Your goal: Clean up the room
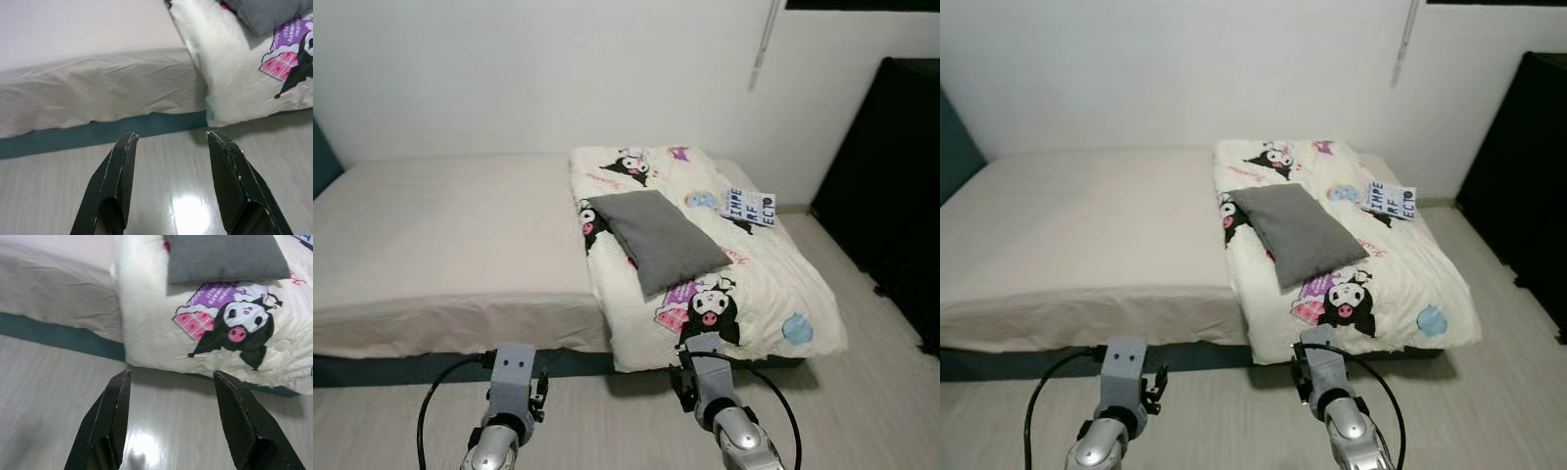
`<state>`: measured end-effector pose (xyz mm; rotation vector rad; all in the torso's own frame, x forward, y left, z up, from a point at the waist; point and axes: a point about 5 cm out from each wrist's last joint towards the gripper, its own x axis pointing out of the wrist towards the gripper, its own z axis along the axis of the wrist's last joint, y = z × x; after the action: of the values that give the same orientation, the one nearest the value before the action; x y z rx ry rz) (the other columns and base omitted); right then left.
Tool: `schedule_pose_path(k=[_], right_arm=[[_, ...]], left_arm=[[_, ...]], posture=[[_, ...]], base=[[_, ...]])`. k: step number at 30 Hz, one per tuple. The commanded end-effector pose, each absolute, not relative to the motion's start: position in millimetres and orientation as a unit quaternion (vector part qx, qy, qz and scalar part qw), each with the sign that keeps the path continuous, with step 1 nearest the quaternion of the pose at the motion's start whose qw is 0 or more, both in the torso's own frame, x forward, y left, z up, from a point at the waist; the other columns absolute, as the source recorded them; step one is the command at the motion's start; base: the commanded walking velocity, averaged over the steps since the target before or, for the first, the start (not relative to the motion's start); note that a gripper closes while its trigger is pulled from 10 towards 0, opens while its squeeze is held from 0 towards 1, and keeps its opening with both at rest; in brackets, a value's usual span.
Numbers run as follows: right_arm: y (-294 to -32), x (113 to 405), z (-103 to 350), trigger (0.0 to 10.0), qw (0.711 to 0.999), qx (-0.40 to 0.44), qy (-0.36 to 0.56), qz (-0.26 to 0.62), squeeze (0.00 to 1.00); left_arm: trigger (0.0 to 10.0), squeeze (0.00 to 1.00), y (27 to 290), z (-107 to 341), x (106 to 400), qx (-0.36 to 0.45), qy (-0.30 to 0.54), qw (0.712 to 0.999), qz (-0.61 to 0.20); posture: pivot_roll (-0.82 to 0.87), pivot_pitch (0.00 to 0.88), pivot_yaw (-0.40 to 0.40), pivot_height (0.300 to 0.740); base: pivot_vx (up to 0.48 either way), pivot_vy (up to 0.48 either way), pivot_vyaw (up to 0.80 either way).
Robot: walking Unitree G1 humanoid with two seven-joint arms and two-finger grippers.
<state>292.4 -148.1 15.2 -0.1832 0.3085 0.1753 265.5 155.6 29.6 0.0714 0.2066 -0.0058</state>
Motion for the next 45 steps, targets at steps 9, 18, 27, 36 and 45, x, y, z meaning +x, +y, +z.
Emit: schedule_pose_path(k=[9, 18, 27, 36, 45], right_arm=[[-148.9, 291.5, 15.5, 10.0, 0.98, -0.092, 0.151, 0.09, 0.0], [-148.2, 293.1, 16.4, 10.0, 0.98, -0.093, 0.152, 0.093, 0.0], [-147.9, 293.0, 16.5, 10.0, 0.98, -0.09, 0.152, 0.091, 0.0], [-148.3, 293.3, 16.7, 10.0, 0.981, -0.089, 0.151, 0.088, 0.0], [-149.3, 293.6, 16.8, 10.0, 0.981, -0.089, 0.152, 0.085, 0.0]], left_arm=[[10.0, 0.0, 153.9, 29.0, 263.7, 0.026, 0.1, 0.995, -0.003], [10.0, 0.0, 154.9, 29.2, 264.5, 0.026, 0.1, 0.995, -0.002], [10.0, 0.0, 156.4, 29.9, 265.8, 0.027, 0.1, 0.995, -0.001], [10.0, 0.0, 155.3, 30.7, 267.3, 0.026, 0.099, 0.995, -0.003], [10.0, 0.0, 154.3, 30.8, 268.5, 0.025, 0.099, 0.995, -0.005]], posture=[[0.02, 0.102, -0.02, 0.74], [0.03, 0.102, -0.023, 0.74], [0.03, 0.105, -0.016, 0.74], [0.02, 0.109, -0.013, 0.74], [0.02, 0.11, -0.01, 0.74]], base=[[0.384, 0.0, 0.0], [0.374, 0.0, 0.0], [0.37, 0.0, 0.0], [0.368, 0.0, 0.0], [0.36, 0.0, 0.0]])
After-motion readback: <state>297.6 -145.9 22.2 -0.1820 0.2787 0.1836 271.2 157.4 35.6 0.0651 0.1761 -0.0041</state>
